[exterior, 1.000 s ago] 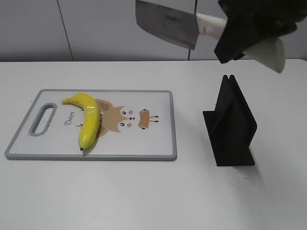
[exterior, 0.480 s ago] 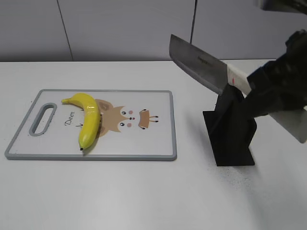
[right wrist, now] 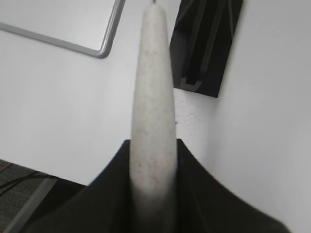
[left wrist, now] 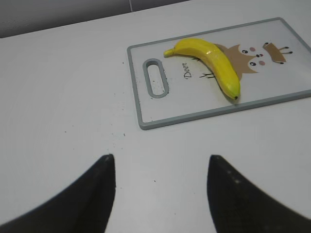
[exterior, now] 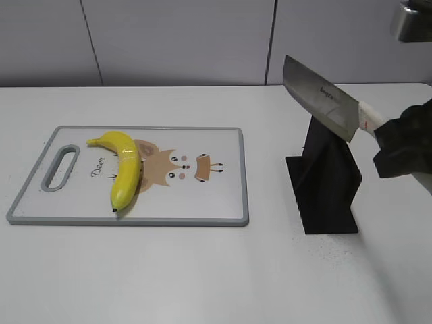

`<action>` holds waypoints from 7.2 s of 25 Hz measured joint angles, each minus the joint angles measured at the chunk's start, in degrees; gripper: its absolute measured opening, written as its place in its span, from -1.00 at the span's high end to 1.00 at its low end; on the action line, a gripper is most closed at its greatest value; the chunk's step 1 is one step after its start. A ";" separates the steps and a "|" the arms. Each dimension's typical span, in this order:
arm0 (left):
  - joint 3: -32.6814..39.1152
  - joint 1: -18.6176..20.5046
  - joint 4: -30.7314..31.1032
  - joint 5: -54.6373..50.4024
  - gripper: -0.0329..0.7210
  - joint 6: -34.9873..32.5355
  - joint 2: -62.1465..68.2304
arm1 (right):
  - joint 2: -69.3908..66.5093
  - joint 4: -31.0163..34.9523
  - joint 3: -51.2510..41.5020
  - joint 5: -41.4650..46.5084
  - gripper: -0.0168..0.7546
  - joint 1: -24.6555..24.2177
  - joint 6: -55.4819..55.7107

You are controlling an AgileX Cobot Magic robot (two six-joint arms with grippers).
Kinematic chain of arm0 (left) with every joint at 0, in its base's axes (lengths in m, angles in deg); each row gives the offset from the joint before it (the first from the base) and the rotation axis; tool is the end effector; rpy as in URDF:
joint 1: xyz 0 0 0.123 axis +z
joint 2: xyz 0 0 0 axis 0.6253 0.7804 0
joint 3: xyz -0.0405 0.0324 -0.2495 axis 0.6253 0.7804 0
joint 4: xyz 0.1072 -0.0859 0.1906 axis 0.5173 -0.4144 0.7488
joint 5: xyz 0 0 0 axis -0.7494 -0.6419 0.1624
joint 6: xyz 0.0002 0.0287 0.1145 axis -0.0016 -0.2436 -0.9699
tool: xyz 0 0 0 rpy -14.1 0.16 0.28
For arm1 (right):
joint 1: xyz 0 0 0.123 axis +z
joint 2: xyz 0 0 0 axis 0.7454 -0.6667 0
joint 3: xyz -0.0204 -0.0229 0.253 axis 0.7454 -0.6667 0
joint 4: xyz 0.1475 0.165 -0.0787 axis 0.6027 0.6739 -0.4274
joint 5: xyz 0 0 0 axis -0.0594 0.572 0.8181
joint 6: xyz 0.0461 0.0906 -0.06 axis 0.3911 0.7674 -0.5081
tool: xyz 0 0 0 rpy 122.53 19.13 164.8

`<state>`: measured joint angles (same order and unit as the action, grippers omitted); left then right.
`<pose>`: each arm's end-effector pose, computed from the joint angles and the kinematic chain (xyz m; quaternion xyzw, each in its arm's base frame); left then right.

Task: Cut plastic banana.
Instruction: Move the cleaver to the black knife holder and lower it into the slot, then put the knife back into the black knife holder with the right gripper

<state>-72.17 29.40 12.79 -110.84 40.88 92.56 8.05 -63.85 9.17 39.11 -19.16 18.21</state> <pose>0.0478 -0.0104 0.2550 0.1307 0.8626 -0.0178 0.4884 0.1965 0.1109 0.2560 -0.1230 0.9609 0.0984 0.2279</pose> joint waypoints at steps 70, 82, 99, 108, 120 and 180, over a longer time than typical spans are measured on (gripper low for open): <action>0.00 0.00 0.00 0.00 -0.56 0.16 0.00 | -9.80 -17.72 -3.81 -16.43 0.49 0.00 21.83; 0.00 0.00 -0.04 0.05 -0.56 0.16 0.00 | -13.59 -18.26 -4.65 -16.48 0.49 0.00 21.83; 0.00 0.00 -0.04 0.05 -0.55 0.16 0.00 | -16.86 -18.42 -4.65 -16.88 0.49 0.00 21.83; 0.00 0.00 -0.04 0.05 -0.55 0.16 0.00 | -16.86 -17.90 -4.65 -17.30 0.09 0.00 21.83; 0.00 0.00 -0.04 0.05 -0.55 0.16 0.00 | -13.73 -17.90 -4.65 -17.46 -0.68 0.00 21.47; 0.00 0.00 -0.11 0.05 -0.63 0.16 -0.06 | 66.65 2.76 -29.10 1.43 -0.54 0.00 -16.80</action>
<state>-72.17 29.40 12.68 -110.79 41.04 92.49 74.71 -61.08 -19.93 40.54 -19.16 1.41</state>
